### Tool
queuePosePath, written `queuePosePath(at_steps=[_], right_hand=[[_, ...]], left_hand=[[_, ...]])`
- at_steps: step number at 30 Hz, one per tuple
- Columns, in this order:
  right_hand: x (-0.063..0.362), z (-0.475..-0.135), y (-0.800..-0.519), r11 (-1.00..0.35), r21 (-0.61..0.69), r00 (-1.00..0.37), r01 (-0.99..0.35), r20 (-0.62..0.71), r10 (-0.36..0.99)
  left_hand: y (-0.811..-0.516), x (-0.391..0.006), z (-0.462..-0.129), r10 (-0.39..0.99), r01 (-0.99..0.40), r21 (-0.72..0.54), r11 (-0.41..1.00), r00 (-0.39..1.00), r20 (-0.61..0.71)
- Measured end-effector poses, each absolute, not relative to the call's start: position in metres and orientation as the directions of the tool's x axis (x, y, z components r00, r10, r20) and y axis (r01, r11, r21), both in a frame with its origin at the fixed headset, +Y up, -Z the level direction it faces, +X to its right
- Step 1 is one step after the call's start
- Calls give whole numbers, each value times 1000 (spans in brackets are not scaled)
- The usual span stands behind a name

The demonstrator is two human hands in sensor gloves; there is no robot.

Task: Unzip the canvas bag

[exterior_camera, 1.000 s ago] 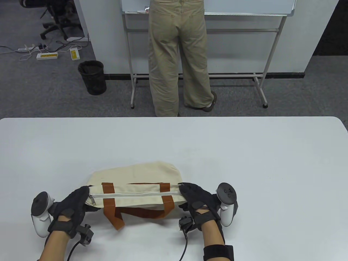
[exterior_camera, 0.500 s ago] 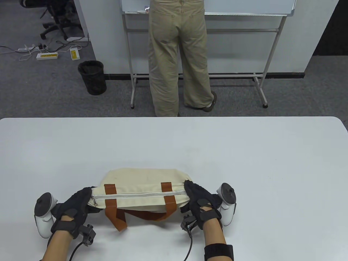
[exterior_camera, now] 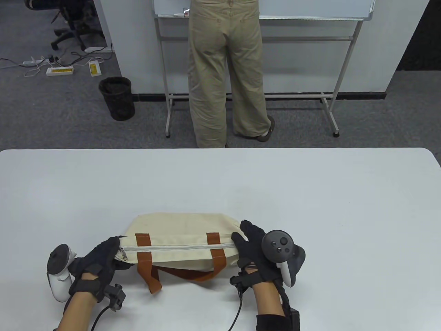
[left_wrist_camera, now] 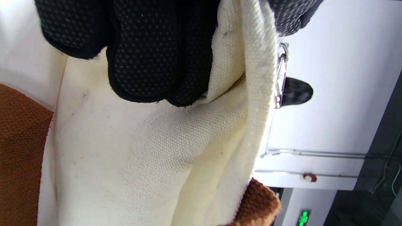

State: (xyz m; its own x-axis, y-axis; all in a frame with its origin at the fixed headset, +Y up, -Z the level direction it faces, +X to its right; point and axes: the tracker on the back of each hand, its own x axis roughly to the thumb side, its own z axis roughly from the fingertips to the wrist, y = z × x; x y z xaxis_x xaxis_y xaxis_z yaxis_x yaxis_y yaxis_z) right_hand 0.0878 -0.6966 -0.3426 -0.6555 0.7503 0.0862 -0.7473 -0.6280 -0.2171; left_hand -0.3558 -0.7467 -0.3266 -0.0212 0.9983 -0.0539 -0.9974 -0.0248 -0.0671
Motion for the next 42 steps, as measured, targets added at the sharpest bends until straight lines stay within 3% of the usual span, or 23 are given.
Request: queuePosePath(at_steps=[10, 14, 22, 28, 42], right_hand=[[24, -315, -649, -726, -354, -805, -589, 337, 489], [-12, -298, -652, -689, -401, -787, -604, 440, 433], [-72, -287, -663, -664, -280, -677, -693, 570, 466], [-91, -283, -679, -773, -271, -742, -574, 571, 351], [-77, -285, -681, -749, -247, -727, -615, 545, 417]], left_hand=[[-746, -338, -326, 997, -996, -77, -50, -45, -57], [-745, -327, -324, 999, -994, -103, -27, -22, -47], [-741, -308, -321, 999, -989, -148, -25, -21, -31], [-737, -300, -316, 1000, -991, -136, 15, 16, -5], [-733, -293, -316, 997, -980, -183, 74, 67, 44]])
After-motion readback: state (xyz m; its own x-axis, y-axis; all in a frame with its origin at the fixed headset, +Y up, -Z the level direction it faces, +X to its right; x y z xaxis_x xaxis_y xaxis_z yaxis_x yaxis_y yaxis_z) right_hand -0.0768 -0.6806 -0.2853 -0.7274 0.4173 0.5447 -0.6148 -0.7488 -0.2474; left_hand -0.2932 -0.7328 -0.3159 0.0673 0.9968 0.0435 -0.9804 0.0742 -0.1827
